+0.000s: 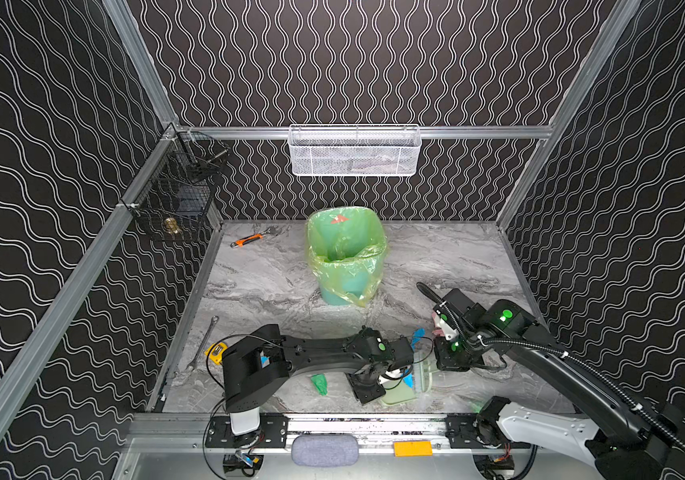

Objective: Sweep away the paper scraps from the table
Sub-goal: 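Sweep the blue scraps into the dustpan with the right gripper's brush while left holds it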

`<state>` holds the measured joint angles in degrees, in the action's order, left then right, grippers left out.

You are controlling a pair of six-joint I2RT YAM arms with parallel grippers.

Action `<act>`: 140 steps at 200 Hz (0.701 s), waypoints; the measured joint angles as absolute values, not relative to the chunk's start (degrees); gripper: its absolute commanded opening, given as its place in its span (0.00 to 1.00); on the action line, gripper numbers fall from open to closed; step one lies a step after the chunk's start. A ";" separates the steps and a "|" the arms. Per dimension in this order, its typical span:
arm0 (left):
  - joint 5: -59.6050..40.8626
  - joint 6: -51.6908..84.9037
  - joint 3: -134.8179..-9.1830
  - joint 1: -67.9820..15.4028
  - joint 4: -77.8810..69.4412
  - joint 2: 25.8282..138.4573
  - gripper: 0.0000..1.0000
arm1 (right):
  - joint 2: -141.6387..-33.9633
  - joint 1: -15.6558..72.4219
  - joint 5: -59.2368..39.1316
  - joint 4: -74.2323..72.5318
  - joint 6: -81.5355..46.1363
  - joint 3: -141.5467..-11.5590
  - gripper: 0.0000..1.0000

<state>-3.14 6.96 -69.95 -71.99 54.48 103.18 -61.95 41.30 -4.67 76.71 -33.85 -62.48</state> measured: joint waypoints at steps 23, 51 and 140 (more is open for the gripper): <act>-3.18 7.16 -68.84 -71.99 53.89 102.43 0.00 | -62.28 41.30 -1.74 77.73 -33.85 -65.12 0.00; -3.40 7.25 -68.14 -71.94 53.28 102.19 0.00 | -62.94 41.41 1.34 77.49 -33.82 -65.76 0.00; -3.66 7.62 -66.15 -71.37 51.20 101.38 0.00 | -62.78 46.72 3.79 69.10 -34.11 -62.19 0.00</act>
